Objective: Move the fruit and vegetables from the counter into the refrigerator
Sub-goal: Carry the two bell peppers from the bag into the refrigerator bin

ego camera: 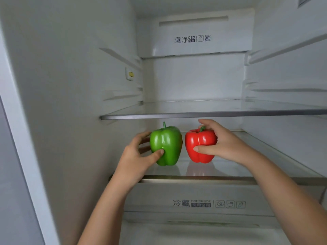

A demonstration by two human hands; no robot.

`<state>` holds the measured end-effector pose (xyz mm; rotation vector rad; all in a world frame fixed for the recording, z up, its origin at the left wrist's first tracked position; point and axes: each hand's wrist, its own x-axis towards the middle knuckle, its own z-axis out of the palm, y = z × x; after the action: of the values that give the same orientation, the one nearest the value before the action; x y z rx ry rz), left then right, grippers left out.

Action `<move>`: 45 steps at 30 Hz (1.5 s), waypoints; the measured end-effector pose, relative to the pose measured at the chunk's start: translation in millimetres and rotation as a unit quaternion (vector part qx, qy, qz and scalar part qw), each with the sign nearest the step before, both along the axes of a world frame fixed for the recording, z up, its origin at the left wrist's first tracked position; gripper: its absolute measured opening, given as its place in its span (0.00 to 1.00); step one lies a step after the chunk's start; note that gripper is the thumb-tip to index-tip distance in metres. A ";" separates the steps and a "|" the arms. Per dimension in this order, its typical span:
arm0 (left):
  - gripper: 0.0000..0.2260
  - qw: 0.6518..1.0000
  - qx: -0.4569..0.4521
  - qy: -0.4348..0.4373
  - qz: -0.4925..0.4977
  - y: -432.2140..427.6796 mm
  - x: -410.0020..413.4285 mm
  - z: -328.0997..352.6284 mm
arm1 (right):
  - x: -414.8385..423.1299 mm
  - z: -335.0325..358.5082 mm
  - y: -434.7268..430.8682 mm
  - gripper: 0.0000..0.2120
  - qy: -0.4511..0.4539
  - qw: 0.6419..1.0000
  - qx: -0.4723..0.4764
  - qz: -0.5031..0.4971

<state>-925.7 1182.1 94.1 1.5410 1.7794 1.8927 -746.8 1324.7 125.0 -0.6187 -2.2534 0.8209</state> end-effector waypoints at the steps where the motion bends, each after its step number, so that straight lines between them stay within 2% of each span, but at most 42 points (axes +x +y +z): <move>1: 0.23 1.000 -0.001 -0.003 -0.002 0.0 -0.7 -0.5 | -0.4 -1.0 0.6 0.40 0.007 1.000 -0.008 0.001; 8: 0.23 1.000 -0.001 0.028 0.003 3.6 9.5 -2.5 | 10.0 -9.3 7.0 0.42 0.036 0.995 -0.087 0.016; 15: 0.32 0.996 -0.022 0.069 0.059 3.8 17.3 -3.6 | 2.2 -12.6 3.1 0.37 0.034 0.996 -0.075 0.019; 18: 0.32 0.992 -0.026 0.087 0.083 2.2 16.5 -4.9 | -9.9 -10.7 -1.7 0.38 0.021 0.997 -0.065 0.032; 22: 0.31 0.982 -0.017 0.121 0.141 -6.0 9.0 -8.3 | -28.5 -6.9 -7.7 0.37 0.011 0.994 -0.098 0.053; 29: 0.29 0.970 0.006 0.158 0.182 -22.6 3.1 -14.0 | -58.8 -1.1 -17.9 0.31 0.022 0.992 -0.106 0.061; 39: 0.28 0.968 0.016 0.167 0.185 -30.6 -2.1 -19.5 | -84.9 -3.5 -24.8 0.39 -0.014 0.996 -0.062 0.063; 45: 0.28 0.969 0.016 0.166 0.185 -30.2 -1.0 -20.8 | -83.3 -5.6 -24.4 0.39 -0.009 0.996 -0.061 0.060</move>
<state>-926.7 1151.8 73.3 1.7193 2.3323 1.9059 -830.1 1300.3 119.4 -0.5535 -2.2869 1.0221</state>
